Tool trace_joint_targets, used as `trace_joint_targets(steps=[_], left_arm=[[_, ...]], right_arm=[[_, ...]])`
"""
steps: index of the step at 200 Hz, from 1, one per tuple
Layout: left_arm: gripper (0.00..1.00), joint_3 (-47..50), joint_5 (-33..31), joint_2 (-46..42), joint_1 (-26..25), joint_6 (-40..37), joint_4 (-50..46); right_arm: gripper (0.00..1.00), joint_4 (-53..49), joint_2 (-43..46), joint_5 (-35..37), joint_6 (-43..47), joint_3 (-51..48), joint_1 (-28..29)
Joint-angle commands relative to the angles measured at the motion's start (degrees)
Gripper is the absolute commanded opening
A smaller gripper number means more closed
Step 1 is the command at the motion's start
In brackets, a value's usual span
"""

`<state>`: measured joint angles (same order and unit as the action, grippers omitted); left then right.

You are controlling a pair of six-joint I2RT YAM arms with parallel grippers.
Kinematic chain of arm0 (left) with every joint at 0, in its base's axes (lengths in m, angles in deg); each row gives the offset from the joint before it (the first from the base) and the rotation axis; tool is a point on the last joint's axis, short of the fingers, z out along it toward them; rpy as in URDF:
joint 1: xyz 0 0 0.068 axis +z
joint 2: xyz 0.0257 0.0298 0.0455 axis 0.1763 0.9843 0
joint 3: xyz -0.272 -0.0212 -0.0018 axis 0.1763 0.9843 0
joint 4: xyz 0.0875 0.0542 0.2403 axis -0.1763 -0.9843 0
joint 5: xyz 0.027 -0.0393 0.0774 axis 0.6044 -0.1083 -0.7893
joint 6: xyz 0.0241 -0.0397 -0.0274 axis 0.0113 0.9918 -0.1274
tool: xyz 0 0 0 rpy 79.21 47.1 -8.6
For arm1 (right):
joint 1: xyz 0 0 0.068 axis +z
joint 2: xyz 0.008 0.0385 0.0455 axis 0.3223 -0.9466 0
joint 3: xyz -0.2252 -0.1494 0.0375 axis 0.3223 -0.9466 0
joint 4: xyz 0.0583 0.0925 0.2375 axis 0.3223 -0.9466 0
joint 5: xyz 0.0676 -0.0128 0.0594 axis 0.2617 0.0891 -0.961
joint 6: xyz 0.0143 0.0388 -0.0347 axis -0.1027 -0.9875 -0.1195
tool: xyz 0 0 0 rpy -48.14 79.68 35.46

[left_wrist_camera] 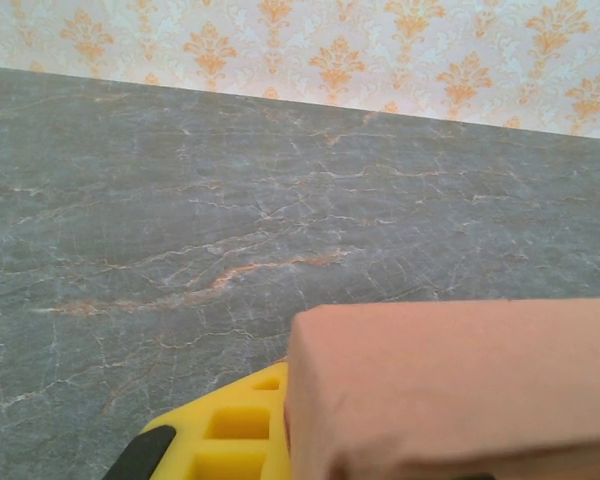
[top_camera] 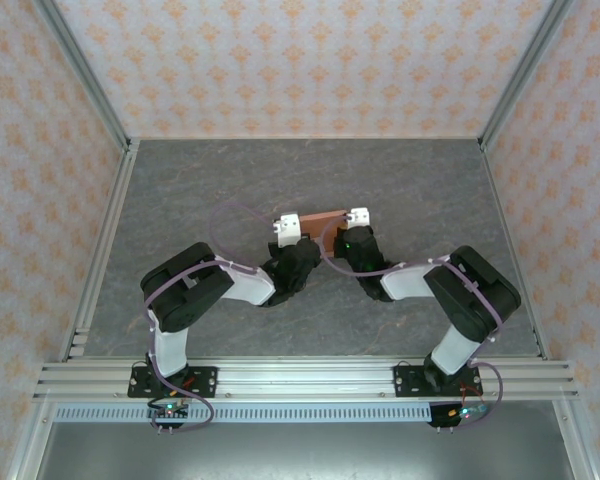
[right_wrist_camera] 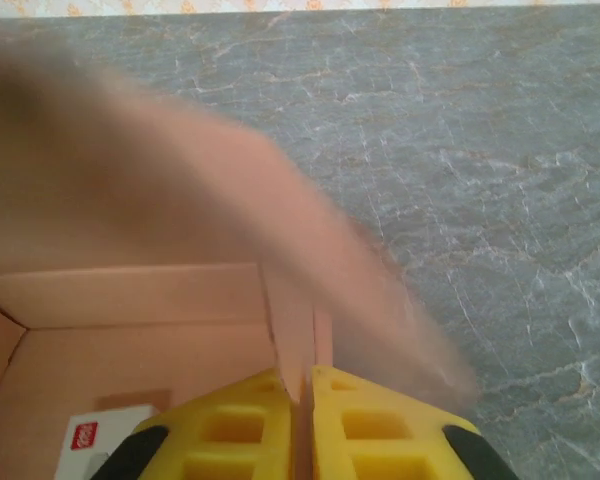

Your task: Fold the paper box

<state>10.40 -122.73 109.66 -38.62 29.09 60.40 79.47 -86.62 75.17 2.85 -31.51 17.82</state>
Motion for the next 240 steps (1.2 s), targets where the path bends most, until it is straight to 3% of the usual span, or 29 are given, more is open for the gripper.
trace_joint_targets(steps=[1,22,73,117,138,176,240], left_arm=[[0.0,2.3,-1.8,1.1,-0.2,-0.6,-5.2],[0.0,2.3,-2.0,0.9,-0.3,-0.9,-5.1],[0.0,2.5,-2.1,0.5,-0.3,-2.0,-4.7],[0.0,2.1,-2.6,0.8,-0.6,-4.2,-4.4],[0.0,2.0,-3.0,1.0,-0.6,-5.0,-4.3],[0.0,1.8,-3.5,1.1,-0.9,-5.9,-3.9],[0.0,1.7,-4.4,2.2,-1.2,-7.5,-2.5]], right_arm=[[0.17,-4.3,2.7,-0.2,-1.0,-1.9,0.4],[0.25,-6.2,5.7,-0.1,-1.7,-3.3,0.4],[0.3,-15.7,18.0,0.1,-3.3,-5.7,0.4],[0.36,-30.8,29.2,0.7,-1.6,0.4,0.3],[0.41,-37.6,32.2,-3.4,-1.7,6.0,-1.4],[0.5,-47.7,26.2,-17.4,-5.6,18.8,-8.6],[0.52,-53.7,8.9,-25.0,-8.5,34.3,-10.2]])
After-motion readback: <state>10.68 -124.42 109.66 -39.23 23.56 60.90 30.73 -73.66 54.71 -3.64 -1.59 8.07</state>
